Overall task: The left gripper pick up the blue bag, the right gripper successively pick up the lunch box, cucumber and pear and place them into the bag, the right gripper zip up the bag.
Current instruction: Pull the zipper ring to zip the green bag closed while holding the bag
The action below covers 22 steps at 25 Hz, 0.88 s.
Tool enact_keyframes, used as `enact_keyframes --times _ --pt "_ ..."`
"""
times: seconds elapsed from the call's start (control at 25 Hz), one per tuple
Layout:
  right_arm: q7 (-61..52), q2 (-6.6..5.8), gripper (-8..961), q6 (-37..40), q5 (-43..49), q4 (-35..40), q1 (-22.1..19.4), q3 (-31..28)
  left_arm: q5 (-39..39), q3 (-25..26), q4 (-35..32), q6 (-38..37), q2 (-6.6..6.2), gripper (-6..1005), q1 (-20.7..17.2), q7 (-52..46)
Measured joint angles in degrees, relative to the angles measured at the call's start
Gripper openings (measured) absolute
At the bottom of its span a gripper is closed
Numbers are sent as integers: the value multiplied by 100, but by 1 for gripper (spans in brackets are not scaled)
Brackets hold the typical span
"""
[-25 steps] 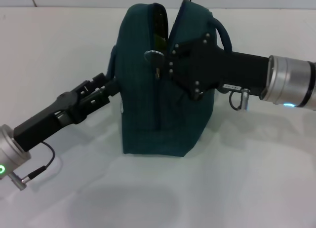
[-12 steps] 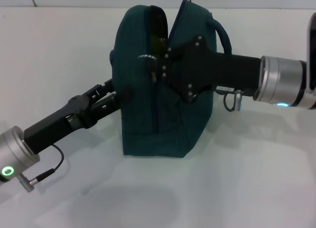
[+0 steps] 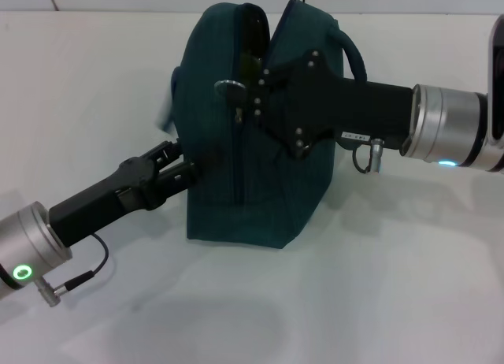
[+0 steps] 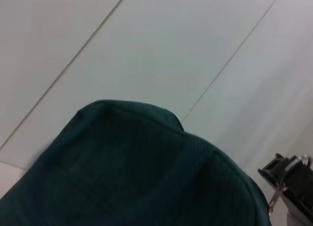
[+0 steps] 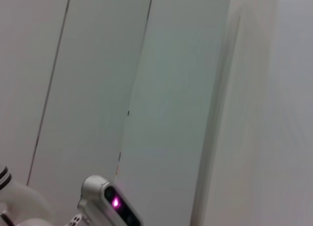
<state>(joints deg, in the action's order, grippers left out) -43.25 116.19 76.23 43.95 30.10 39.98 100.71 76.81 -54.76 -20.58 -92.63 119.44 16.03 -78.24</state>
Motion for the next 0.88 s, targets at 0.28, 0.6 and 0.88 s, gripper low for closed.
enact_keyframes --times 0.28,0.6,0.88 --pt "2 0 8 23 -27 7 4 113 26 6 1 18 0 861 -1 6" --pt "2 0 8 41 -35 14 -12 133 90 -1 11 123 1 831 14 55" --pt "-3 0 8 48 -71 14 -23 126 106 -39 11 115 7 469 42 71"
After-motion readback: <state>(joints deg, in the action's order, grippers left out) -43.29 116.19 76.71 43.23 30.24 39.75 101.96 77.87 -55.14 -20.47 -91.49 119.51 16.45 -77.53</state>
